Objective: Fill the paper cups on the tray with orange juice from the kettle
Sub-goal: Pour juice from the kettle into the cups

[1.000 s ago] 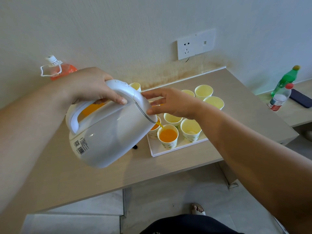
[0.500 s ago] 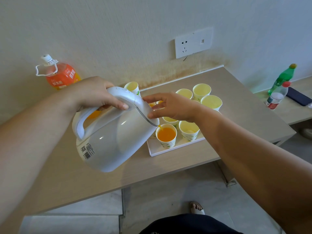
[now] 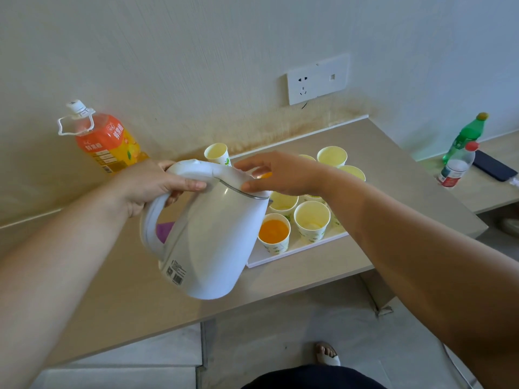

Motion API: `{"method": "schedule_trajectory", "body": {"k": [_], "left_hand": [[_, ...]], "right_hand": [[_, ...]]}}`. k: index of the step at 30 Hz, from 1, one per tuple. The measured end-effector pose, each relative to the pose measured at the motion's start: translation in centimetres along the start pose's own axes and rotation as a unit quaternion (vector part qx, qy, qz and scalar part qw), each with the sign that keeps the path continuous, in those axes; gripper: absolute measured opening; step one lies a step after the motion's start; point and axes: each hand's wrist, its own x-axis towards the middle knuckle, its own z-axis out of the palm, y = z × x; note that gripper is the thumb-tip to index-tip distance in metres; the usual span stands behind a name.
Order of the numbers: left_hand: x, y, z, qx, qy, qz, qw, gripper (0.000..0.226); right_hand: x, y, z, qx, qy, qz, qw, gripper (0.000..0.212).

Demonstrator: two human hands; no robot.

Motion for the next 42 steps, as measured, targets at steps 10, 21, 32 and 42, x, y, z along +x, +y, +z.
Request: {"method": "schedule_trajectory", "body": {"k": [10, 21, 32, 42], "left_hand": [[1.4, 4.4, -0.4, 0.062, 0.017, 0.027, 0.998, 0.089], [3.9, 7.4, 0.4, 0.198, 0.006, -0.003, 0.980, 0.032], [5.9, 8.1, 1.4, 0.243, -0.011, -0.008, 0.970, 0.031], [6.7, 7.9, 1.9, 0.262, -0.022, -0.006, 0.965, 0.037]], "right_hand": [[0.8, 0.2, -3.3, 0.038, 0.032, 0.003, 0.999, 0.046], [2.4, 3.0, -4.0, 0.077, 0.034, 0.009, 0.996, 0.055], [3.5, 5.2, -3.7, 0.148, 0.009, 0.012, 0.989, 0.050], [3.1, 5.8, -3.3, 0.176, 0.010, 0.008, 0.984, 0.047]]}}
